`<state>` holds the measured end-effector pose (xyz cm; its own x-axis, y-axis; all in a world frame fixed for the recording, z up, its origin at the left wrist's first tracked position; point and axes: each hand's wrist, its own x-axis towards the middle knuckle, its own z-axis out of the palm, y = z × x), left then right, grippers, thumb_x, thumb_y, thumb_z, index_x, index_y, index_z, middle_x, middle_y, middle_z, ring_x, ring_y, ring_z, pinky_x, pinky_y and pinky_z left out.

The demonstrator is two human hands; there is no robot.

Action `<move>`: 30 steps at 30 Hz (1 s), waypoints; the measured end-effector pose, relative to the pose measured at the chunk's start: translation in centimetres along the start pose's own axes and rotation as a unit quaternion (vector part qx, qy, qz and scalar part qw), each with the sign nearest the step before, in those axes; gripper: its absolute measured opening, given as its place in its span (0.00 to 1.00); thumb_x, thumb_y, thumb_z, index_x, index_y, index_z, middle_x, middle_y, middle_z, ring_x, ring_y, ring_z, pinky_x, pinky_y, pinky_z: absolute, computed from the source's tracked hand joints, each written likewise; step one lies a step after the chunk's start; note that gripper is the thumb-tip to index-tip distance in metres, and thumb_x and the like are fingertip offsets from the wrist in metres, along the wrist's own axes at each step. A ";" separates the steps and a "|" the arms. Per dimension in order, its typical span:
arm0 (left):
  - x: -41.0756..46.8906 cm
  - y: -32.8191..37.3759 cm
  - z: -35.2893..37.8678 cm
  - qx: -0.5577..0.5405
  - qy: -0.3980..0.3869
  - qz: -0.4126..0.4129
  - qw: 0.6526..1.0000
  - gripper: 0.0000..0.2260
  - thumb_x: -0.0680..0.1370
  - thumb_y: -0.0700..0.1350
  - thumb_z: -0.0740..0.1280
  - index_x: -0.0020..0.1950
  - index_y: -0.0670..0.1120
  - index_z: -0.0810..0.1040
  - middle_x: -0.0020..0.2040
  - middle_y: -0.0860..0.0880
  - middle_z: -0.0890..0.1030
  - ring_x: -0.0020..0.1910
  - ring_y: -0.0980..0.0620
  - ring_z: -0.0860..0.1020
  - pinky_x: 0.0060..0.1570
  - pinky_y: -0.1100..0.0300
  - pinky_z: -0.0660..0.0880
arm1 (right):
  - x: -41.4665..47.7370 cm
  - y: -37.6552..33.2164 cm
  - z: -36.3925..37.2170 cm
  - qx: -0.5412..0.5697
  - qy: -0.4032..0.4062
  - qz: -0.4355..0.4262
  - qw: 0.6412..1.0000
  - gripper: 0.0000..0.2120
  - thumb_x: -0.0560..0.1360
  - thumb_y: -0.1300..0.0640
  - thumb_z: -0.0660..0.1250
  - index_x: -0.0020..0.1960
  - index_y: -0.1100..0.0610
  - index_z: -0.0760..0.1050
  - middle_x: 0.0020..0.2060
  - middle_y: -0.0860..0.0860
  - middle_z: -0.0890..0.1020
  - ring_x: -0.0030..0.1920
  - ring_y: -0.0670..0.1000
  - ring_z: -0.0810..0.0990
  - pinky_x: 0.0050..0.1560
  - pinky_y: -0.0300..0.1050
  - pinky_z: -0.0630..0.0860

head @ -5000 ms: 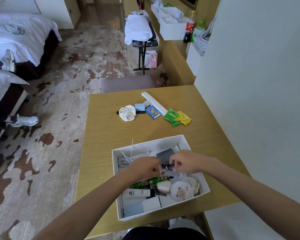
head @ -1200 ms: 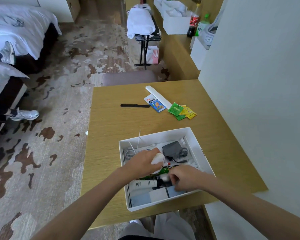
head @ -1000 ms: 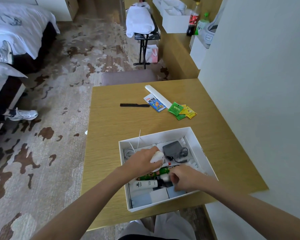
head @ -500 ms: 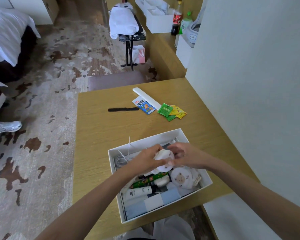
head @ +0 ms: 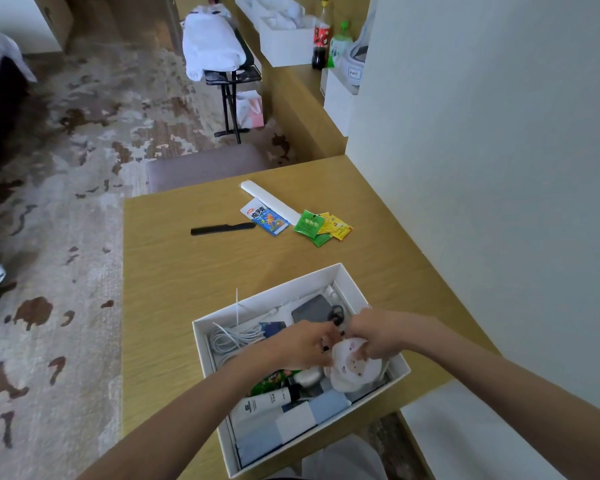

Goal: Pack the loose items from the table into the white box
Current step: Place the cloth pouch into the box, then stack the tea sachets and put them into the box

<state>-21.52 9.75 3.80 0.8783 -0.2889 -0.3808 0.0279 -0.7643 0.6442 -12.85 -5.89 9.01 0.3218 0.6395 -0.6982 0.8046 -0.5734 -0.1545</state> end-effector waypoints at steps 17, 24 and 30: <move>1.2 -0.7 0.4 0.110 0.030 0.072 0.991 0.09 0.75 0.45 0.66 0.54 0.48 0.80 0.51 0.48 0.82 0.53 0.49 0.75 0.48 0.53 0.76 | 2.2 -1.2 1.7 -0.145 0.018 0.012 0.989 0.12 0.75 0.56 0.68 0.57 0.59 0.75 0.52 0.58 0.78 0.51 0.58 0.79 0.42 0.48 0.71; 0.1 -2.5 -2.8 0.092 0.142 0.063 0.983 0.09 0.78 0.43 0.63 0.54 0.46 0.80 0.52 0.49 0.81 0.56 0.50 0.73 0.53 0.61 0.67 | 0.8 0.8 -2.9 -0.019 0.071 0.003 0.997 0.10 0.76 0.56 0.66 0.55 0.59 0.76 0.53 0.56 0.79 0.52 0.55 0.78 0.48 0.51 0.77; -1.1 -3.3 -6.4 0.094 0.264 0.043 0.959 0.09 0.80 0.44 0.61 0.55 0.46 0.79 0.54 0.49 0.80 0.57 0.50 0.74 0.56 0.56 0.70 | 1.6 3.7 -5.6 0.106 0.186 0.003 0.977 0.10 0.78 0.49 0.62 0.57 0.49 0.77 0.51 0.41 0.80 0.50 0.46 0.78 0.47 0.43 0.73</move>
<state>-19.49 16.31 6.36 0.9941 -0.0607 0.0900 -0.0983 -0.8555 0.5083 -6.55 -4.12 11.19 0.5167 0.7558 -0.4022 0.6938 -0.6449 -0.3205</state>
